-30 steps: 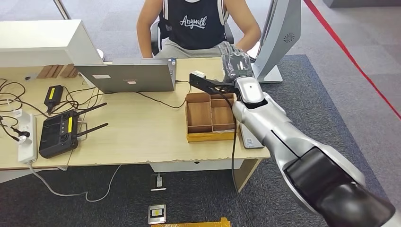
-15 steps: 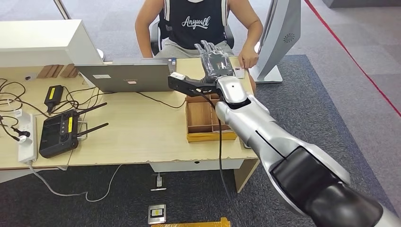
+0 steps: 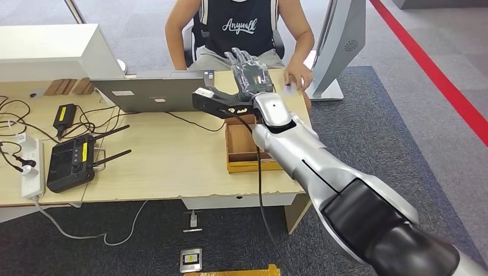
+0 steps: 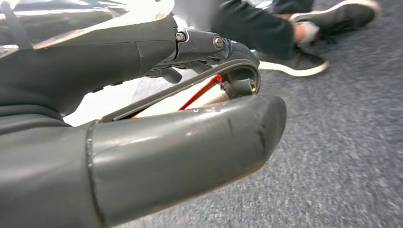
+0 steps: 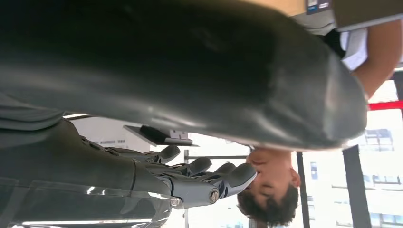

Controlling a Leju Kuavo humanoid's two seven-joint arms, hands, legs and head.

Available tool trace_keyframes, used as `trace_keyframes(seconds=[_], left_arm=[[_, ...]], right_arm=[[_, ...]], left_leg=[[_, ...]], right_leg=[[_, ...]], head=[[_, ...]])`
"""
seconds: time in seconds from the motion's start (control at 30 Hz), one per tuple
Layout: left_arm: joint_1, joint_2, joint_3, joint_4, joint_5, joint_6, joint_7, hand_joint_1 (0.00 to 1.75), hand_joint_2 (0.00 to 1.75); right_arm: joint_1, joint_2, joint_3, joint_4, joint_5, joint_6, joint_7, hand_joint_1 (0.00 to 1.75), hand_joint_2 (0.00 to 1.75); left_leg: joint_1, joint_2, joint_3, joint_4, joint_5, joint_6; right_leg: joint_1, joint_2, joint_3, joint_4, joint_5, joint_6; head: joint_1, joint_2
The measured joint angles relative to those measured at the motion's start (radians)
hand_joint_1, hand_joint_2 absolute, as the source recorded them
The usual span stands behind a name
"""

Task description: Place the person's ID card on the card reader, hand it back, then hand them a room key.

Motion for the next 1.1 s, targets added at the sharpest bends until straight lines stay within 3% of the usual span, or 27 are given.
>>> trace_keyframes(seconds=[0.03, 0.17, 0.37, 0.6, 0.77, 1.1], left_arm=[[0.0, -0.002, 0.004, 0.0, 0.006, 0.004, 0.007, 0.0, 0.0], [0.0, -0.009, 0.024, 0.0, 0.027, 0.013, 0.033, 0.0, 0.0], [0.0, -0.014, 0.054, 0.0, 0.043, 0.026, 0.067, 0.0, 0.0], [0.007, -0.005, 0.069, 0.0, 0.002, -0.002, -0.019, 0.0, 0.0], [0.008, 0.003, 0.069, 0.0, -0.023, -0.013, -0.031, 0.0, 0.0], [0.007, 0.006, 0.069, 0.0, -0.037, -0.021, -0.026, 0.0, 0.0]], right_arm=[[0.0, 0.009, 0.0, 0.0, -0.01, -0.01, -0.011, 0.0, 0.0], [0.0, 0.03, -0.004, -0.013, -0.052, -0.052, -0.055, 0.0, 1.75], [0.05, 0.007, -0.013, -0.094, -0.103, -0.068, -0.078, 0.0, 1.75], [0.244, -0.179, -0.061, -0.337, -0.135, -0.052, 0.014, 0.0, 1.75], [0.386, -0.302, -0.113, -0.492, -0.143, -0.019, 0.049, 0.0, 1.75], [0.513, -0.426, -0.167, -0.634, -0.152, 0.017, 0.053, 0.0, 1.75]], left_leg=[[0.0, 0.0, 0.0, 0.0, 0.0, 0.0], [0.0, 0.0, 0.0, 0.0, 0.0, 0.0], [0.0, 0.0, 0.001, 0.0, 0.0, 0.0], [0.0, -0.001, 0.004, 0.0, -0.001, 0.001], [0.0, 0.0, 0.004, 0.0, -0.002, 0.002], [0.0, 0.0, 0.003, 0.0, -0.003, 0.001]], right_leg=[[0.0, 0.0, 0.0, 0.0, 0.0, 0.0], [0.0, 0.0, 0.0, 0.0, 0.0, 0.0], [0.0, 0.0, 0.001, -0.001, 0.0, 0.0], [0.0, -0.001, 0.005, -0.004, 0.0, 0.001], [0.0, 0.001, 0.005, -0.004, 0.0, 0.001], [0.0, 0.001, 0.004, -0.004, 0.0, 0.001]], head=[[0.0, 0.0], [0.0, 0.0], [0.0, 0.0], [0.001, 0.0], [0.001, 0.0], [0.001, 0.0]])
